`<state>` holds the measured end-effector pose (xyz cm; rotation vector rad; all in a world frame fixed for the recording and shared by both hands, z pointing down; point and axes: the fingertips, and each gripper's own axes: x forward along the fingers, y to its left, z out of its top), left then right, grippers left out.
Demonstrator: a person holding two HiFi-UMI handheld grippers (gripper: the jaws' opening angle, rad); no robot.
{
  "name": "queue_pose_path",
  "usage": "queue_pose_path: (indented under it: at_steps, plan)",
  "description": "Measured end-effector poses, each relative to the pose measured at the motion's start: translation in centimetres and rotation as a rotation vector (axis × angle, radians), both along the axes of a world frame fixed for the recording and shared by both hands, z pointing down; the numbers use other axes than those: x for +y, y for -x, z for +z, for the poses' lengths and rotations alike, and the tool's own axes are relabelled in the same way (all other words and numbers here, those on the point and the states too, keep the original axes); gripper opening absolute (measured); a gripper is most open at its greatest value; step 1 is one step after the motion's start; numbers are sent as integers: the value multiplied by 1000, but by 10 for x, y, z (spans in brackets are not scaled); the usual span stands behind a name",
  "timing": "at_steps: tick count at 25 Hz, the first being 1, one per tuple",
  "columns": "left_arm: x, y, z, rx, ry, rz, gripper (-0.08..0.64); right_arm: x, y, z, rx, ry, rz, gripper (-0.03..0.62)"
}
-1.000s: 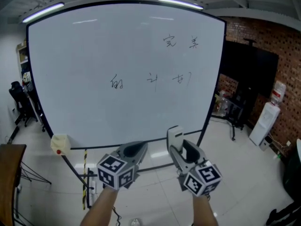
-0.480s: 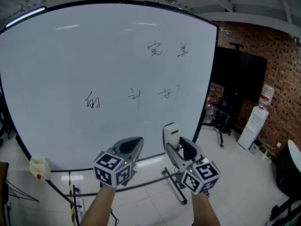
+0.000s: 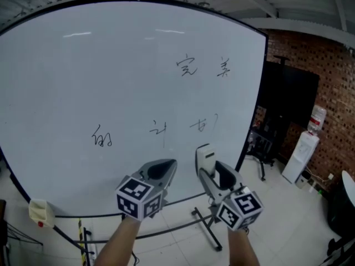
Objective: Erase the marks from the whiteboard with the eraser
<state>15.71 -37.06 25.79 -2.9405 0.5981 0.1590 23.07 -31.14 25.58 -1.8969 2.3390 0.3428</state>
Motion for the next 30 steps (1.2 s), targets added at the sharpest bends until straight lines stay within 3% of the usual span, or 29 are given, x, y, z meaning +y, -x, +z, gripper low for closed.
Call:
queue_pose_path:
  at_steps: [5, 15, 24, 30]
  plan:
    - [-17, -14, -12, 12, -33, -56, 5, -23, -20, -12, -17, -31, -44, 230]
    - [-38, -24, -69, 23, -144, -169, 4, -57, -33, -82, 59, -142, -100, 230]
    - [-67, -6, -118, 43, -209, -244, 4, -104, -25, -172, 157, -278, -91, 229]
    - [-74, 5, -136, 39, -248, -292, 3, -122, -39, -223, 165, -339, -17, 229]
